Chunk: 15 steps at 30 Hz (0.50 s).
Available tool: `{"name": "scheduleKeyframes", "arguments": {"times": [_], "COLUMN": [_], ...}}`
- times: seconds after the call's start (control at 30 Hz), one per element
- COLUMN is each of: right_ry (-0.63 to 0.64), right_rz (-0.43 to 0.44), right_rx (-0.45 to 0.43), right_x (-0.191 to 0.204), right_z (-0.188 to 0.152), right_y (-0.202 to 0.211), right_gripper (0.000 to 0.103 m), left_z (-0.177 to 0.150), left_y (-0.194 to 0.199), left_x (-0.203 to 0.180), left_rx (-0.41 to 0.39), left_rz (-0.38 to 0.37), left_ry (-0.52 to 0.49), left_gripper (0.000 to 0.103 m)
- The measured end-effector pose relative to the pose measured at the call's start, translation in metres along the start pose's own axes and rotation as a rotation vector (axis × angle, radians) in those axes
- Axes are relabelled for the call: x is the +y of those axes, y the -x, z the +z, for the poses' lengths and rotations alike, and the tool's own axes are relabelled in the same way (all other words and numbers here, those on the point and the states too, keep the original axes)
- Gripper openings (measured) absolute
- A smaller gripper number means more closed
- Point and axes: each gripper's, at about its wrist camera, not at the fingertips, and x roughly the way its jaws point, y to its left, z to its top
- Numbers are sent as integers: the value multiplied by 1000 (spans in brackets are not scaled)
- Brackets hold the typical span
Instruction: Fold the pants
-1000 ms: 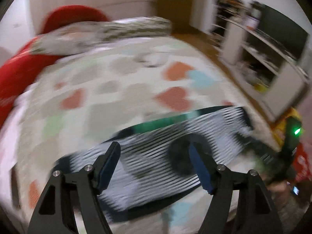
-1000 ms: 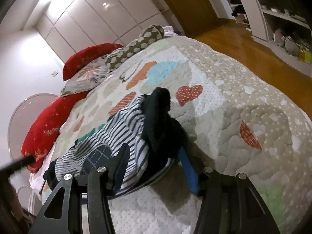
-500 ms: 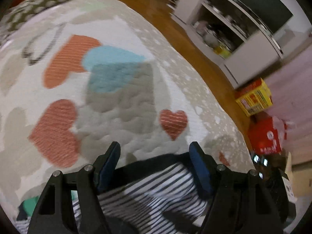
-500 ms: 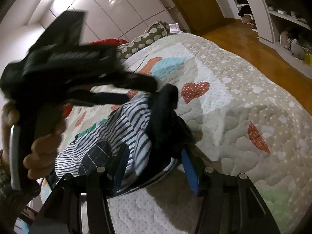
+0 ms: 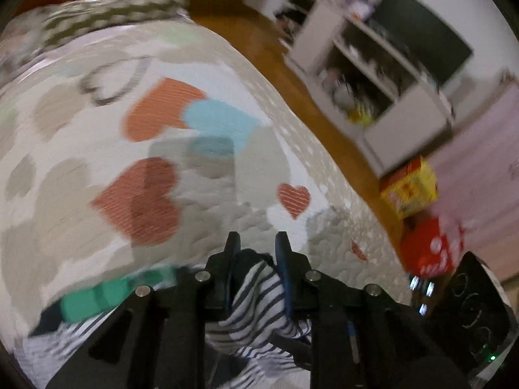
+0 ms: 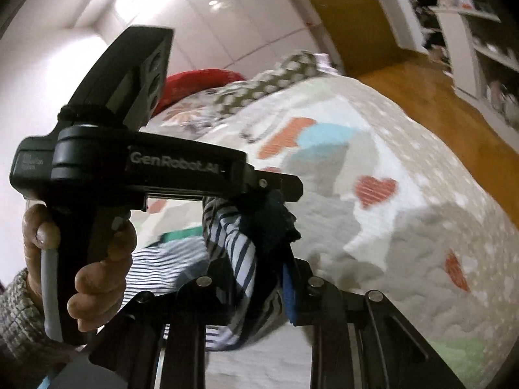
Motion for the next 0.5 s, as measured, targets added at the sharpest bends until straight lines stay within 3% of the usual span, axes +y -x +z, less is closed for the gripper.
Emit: {"name": "scheduleKeyframes", "arguments": {"times": [0.1,0.17,0.27,0.37,0.5], "right_ry": [92,163,239,294,385], "right_rz": [37,65,97,139,160], "right_rx": [21,51,133,222,259], "right_x": [36,62,93,119,147], "right_z": [1,-4,-18,-38,-55], "right_y": [-9,-22,-49,-68,-64], "right_gripper": [27,28,46,52,55], "left_z": [-22,-42,-80,-120,-169], "left_y": [37,52,78,104,132], "left_x": [46,77,115,136,153], "left_rx": [-91,-137,-182,-231,-271], "left_rz": [13,45,85,174,257], "left_ry": [125,225,340,413,499], "left_gripper": [24,39,46,57,57]}}
